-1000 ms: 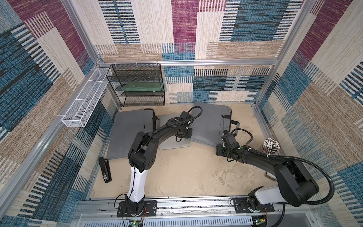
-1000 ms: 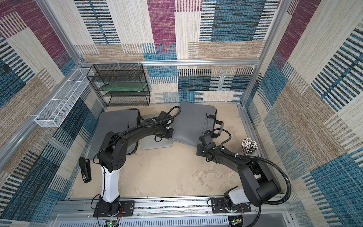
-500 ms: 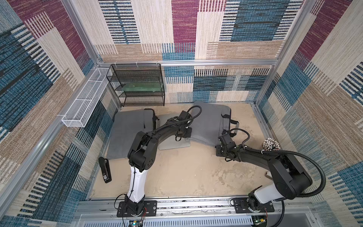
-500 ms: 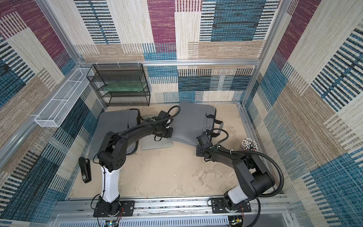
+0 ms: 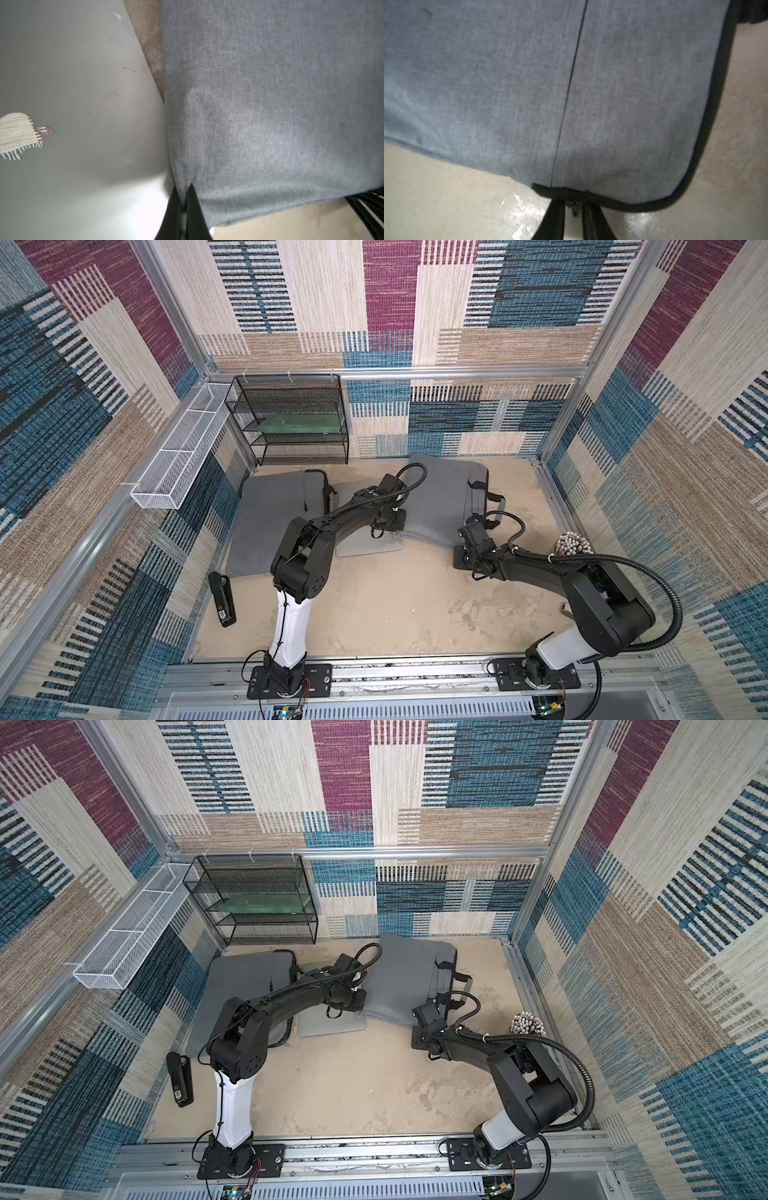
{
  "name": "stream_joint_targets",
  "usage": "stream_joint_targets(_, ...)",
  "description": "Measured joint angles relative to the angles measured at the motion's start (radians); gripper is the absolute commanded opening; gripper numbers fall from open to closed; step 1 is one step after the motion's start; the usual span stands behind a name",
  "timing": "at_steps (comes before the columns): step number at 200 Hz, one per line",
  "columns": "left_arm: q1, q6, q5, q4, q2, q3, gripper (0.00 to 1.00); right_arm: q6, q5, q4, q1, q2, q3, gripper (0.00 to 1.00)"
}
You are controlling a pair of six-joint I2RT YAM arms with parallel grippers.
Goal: Open the zippered laptop bag and take out the laptop
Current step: Unzip the zipper on the zippered laptop bag.
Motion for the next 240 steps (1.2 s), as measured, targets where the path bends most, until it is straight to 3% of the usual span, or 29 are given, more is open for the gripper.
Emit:
stream_joint_targets(70,0.009,0.0,0.012,0.0,0.0,0.0,0.0,0.032,0.055,-0.04,-0.019,-0.003,0.009,0.0)
stream_joint_targets(165,0.039,0.0,0.055,0.021,-0.01,-0.02,0.0,0.032,0.042,-0.047,-0.117,-0.038,-0.014,0.0)
stream_joint_targets(200,0.048,0.0,0.043,-0.001,0.009,0.016,0.0,0.032,0.049,-0.056,-0.069,-0.046,-0.014,0.0)
stream_joint_targets(240,0.053,-0.003,0.023,-0.016,0.068,0.106,0.02,0.055,0.07,-0.104,0.056,-0.051,-0.001,0.0)
